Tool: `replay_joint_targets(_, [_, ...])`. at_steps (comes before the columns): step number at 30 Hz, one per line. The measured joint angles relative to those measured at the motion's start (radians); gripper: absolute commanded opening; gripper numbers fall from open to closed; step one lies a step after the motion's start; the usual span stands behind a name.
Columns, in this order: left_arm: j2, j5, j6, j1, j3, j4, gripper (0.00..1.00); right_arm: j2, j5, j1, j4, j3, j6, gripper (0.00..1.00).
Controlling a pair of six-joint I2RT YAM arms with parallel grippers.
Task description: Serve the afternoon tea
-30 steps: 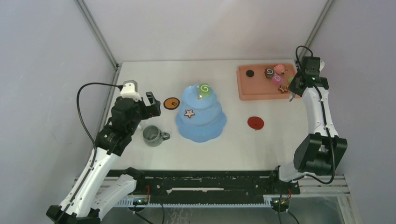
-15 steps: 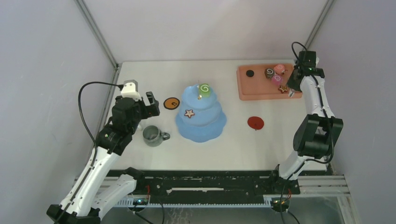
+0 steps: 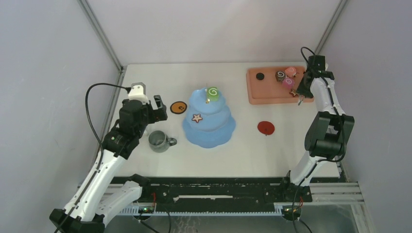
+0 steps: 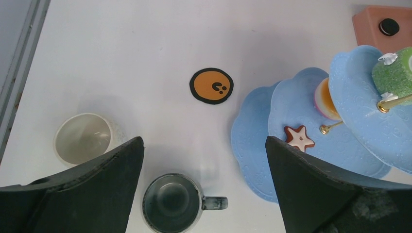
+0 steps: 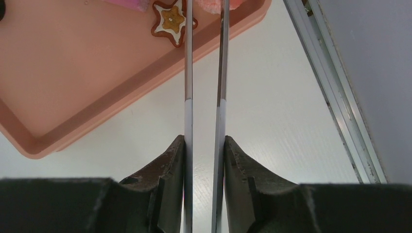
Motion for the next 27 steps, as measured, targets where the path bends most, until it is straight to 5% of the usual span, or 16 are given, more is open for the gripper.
replay_joint_targets(23, [-0.048, 0.002, 0.000, 0.000, -0.001, -0.013, 1.00, -0.111, -0.078, 0.030, -0.013, -0.021, 0.003, 0.00])
replay_joint_targets(27, [-0.048, 0.002, 0.000, 0.000, -0.001, -0.015, 1.00, -0.113, -0.079, 0.026, -0.022, -0.021, 0.003, 0.23])
